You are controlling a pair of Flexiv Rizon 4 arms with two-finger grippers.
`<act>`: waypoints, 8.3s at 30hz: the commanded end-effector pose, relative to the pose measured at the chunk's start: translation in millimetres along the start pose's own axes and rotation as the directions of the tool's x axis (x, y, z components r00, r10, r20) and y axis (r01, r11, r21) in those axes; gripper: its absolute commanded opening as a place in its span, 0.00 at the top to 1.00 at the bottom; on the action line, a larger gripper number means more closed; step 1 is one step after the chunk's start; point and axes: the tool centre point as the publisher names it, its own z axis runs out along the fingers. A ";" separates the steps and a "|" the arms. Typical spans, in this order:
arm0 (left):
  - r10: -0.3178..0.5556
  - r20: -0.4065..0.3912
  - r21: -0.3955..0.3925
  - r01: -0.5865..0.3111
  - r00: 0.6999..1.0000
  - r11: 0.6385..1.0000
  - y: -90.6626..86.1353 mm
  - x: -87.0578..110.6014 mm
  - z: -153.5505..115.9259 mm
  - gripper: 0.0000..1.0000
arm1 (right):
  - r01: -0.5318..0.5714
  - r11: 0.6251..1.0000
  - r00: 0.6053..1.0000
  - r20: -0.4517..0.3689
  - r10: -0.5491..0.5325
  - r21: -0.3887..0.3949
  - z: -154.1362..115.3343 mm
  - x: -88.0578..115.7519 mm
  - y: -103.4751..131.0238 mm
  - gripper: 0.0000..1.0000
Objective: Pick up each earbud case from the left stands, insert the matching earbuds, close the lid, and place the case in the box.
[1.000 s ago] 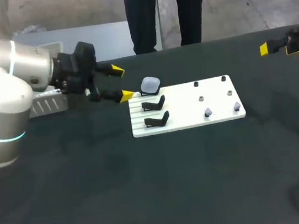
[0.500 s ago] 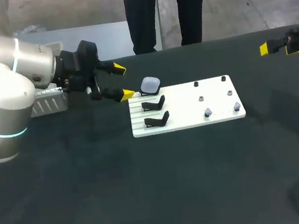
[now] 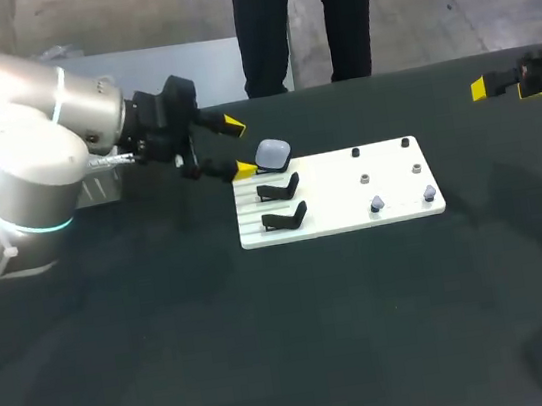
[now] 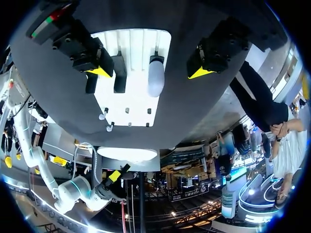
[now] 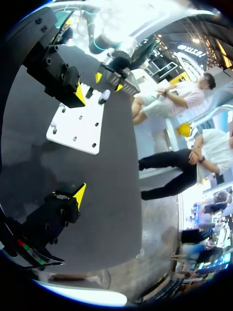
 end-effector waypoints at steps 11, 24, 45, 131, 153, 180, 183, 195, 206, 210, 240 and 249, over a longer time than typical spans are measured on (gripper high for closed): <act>0.001 0.043 0.020 -0.002 0.999 1.000 8.8 5.0 31.3 0.00 | -0.001 1.000 1.000 -0.001 0.001 0.004 0.2 -0.3 0.9 0.00; 0.007 0.099 0.036 -0.011 0.995 0.999 11.7 7.3 47.8 0.15 | -0.001 1.000 1.000 -0.001 0.001 0.004 0.2 -0.3 0.9 0.00; 0.000 0.130 0.070 -0.009 0.991 0.997 11.6 9.7 56.5 0.45 | -0.001 1.000 1.000 -0.001 0.001 0.004 0.2 -0.3 0.9 0.00; 0.059 0.147 0.166 -0.084 0.987 0.983 -26.2 -123.3 64.3 1.00 | 0.110 0.965 0.978 -0.147 -0.148 -0.240 120.5 -7.6 124.7 0.00; 0.062 0.193 0.165 -0.095 0.979 0.982 -47.1 -120.5 54.5 1.00 | 0.131 0.961 0.975 -0.144 -0.169 -0.242 125.0 -28.9 127.5 0.00; 0.013 0.473 0.022 -0.026 0.881 0.999 -64.8 -127.0 -3.5 1.00 | 0.264 0.922 0.930 -0.329 -0.165 0.283 56.8 18.8 89.8 0.00; 0.018 0.473 0.021 -0.031 0.881 0.999 -65.2 -126.2 -5.7 1.00 | 0.267 0.904 0.917 -0.376 -0.133 0.332 56.4 33.6 82.2 0.00; 0.025 0.477 -0.016 -0.020 0.878 1.000 -61.6 -124.9 -3.2 1.00 | 0.255 0.874 0.870 -0.492 -0.020 0.415 62.6 79.8 58.8 0.00; 0.004 0.488 0.005 -0.007 0.873 1.000 -54.7 -121.6 13.0 1.00 | 0.258 0.876 0.840 -0.543 0.004 0.407 79.1 101.1 56.6 0.00; -0.003 0.486 0.015 -0.005 0.874 1.000 -51.6 -117.7 10.4 1.00 | 0.281 0.868 0.826 -0.563 -0.002 0.409 83.1 106.2 58.7 0.00; -0.001 0.482 0.017 -0.009 0.876 1.000 -51.3 -117.6 10.2 1.00 | 0.353 0.821 0.784 -0.620 0.003 0.449 86.1 118.0 54.2 0.40; -0.001 0.482 0.017 -0.009 0.876 1.000 -51.3 -117.6 10.2 1.00 | 0.349 0.808 0.792 -0.610 0.016 0.475 91.8 116.5 54.7 0.54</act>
